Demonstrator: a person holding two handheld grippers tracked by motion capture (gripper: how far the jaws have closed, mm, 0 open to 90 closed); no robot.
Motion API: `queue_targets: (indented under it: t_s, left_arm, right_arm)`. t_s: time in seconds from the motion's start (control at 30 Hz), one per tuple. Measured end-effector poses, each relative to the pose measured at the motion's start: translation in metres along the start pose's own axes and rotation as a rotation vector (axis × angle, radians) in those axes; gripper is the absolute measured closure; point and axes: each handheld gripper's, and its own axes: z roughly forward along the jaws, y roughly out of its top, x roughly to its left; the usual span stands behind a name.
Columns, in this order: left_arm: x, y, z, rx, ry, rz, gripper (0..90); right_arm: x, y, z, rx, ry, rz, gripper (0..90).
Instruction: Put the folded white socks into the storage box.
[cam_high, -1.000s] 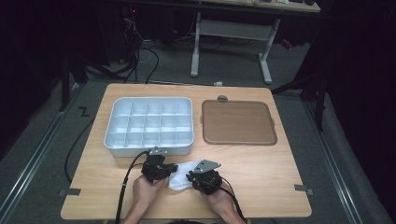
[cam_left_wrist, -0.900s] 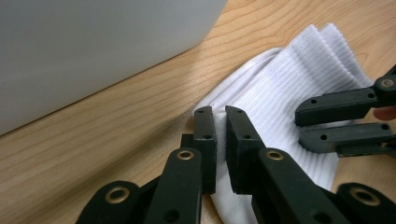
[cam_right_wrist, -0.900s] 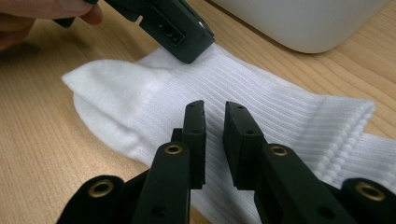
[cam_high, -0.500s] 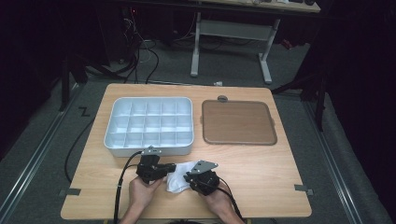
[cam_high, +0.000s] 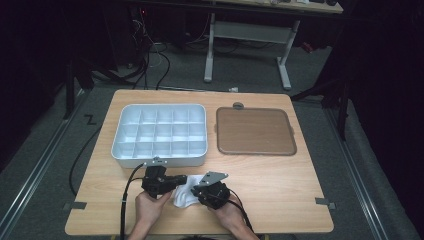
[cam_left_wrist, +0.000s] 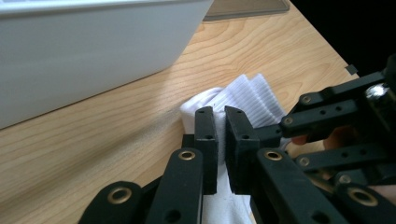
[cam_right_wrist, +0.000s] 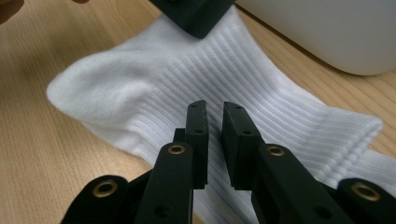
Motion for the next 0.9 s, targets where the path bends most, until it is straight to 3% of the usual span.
queue_targets:
  t_s: [0.3,0.57,0.7,0.9]
  left_arm:
    - [0.001,0.000,0.000,0.007,0.012,-0.004,85.2]
    - [-0.002,0.000,0.000,0.015,0.008,-0.003,85.1]
    - [-0.005,0.003,-0.001,0.012,-0.002,-0.003,85.1]
    - [-0.009,0.007,0.001,0.018,-0.028,-0.029,85.1]
  right_arm:
    - [-0.012,0.003,-0.017,-0.035,-0.056,0.016,81.2]
    - [-0.015,-0.002,-0.004,0.025,-0.066,-0.005,81.7]
    - [-0.011,-0.001,-0.001,0.031,-0.070,-0.032,82.1]
    - [-0.009,0.000,0.001,0.027,-0.042,-0.030,82.2]
